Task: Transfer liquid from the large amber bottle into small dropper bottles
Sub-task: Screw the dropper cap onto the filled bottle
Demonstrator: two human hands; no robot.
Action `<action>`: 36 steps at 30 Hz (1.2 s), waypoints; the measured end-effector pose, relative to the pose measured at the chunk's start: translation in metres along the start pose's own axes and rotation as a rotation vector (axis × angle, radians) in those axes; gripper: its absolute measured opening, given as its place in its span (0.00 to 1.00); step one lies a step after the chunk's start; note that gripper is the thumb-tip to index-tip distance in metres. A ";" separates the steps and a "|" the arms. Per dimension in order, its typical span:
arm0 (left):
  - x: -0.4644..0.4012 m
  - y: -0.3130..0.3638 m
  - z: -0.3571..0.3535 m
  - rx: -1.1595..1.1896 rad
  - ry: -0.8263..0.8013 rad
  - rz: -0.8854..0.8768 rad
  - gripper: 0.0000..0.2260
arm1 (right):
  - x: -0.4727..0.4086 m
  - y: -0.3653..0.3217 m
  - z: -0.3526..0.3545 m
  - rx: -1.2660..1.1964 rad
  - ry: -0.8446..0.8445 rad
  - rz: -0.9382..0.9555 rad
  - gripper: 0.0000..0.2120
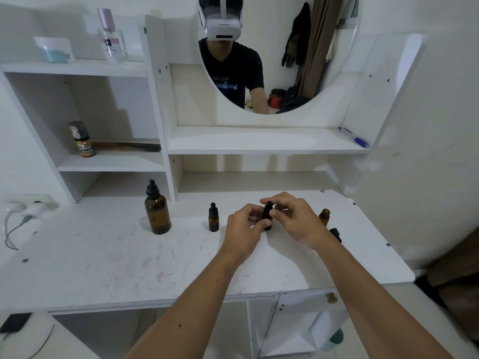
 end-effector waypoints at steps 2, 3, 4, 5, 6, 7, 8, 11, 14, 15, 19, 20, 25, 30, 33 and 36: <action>0.000 0.000 0.000 -0.014 -0.001 0.003 0.11 | -0.001 0.000 0.002 0.012 -0.005 -0.016 0.14; 0.000 0.001 -0.001 -0.019 -0.002 0.001 0.11 | -0.002 0.001 0.002 0.025 0.001 -0.023 0.12; 0.001 0.001 -0.001 -0.024 -0.001 -0.002 0.11 | -0.003 0.001 0.003 0.038 0.011 -0.026 0.11; 0.001 0.002 -0.001 -0.032 0.001 -0.007 0.11 | -0.003 0.002 0.003 0.048 0.025 -0.030 0.10; 0.001 0.002 0.000 -0.043 0.005 -0.012 0.11 | -0.003 0.002 0.003 0.054 0.045 -0.041 0.09; 0.001 0.003 0.000 -0.055 0.009 -0.015 0.11 | -0.003 0.003 0.002 0.055 0.070 -0.056 0.08; 0.001 0.003 0.000 -0.064 0.013 -0.019 0.11 | -0.002 0.004 0.000 0.047 0.099 -0.073 0.08; 0.002 0.002 0.000 -0.069 0.025 -0.020 0.10 | 0.003 0.007 -0.005 0.006 0.192 -0.099 0.09; 0.002 0.002 0.000 -0.065 0.029 -0.016 0.10 | 0.006 0.007 -0.009 -0.025 0.236 -0.100 0.09; 0.003 0.002 0.000 -0.065 0.031 -0.016 0.10 | 0.007 0.006 -0.009 -0.024 0.239 -0.103 0.09; 0.004 0.002 0.000 -0.056 0.029 -0.021 0.10 | 0.010 0.005 -0.009 -0.044 0.232 -0.113 0.09; 0.005 0.002 0.000 -0.054 0.025 -0.023 0.10 | 0.011 0.005 -0.009 -0.054 0.225 -0.114 0.09; 0.009 0.006 0.000 -0.086 0.015 -0.059 0.11 | 0.014 -0.001 -0.010 -0.054 0.214 -0.114 0.11; 0.016 0.005 0.005 -0.095 0.041 -0.045 0.14 | 0.022 -0.010 -0.005 -0.051 0.244 -0.094 0.14; 0.029 0.006 0.011 -0.100 0.053 -0.022 0.17 | 0.031 -0.019 -0.001 -0.056 0.280 -0.075 0.15; 0.055 0.007 0.023 -0.023 0.025 0.002 0.18 | 0.038 -0.034 0.000 -0.045 0.307 -0.030 0.15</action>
Point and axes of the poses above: each hand's wrist, its own x-axis away from the middle knuckle, its own z-axis out of the back of the hand, y = z × x, the point moved 5 cm from there along -x, towards the middle knuckle, and after that the axes turned 7 degrees about -y, right-handed, at the moved point
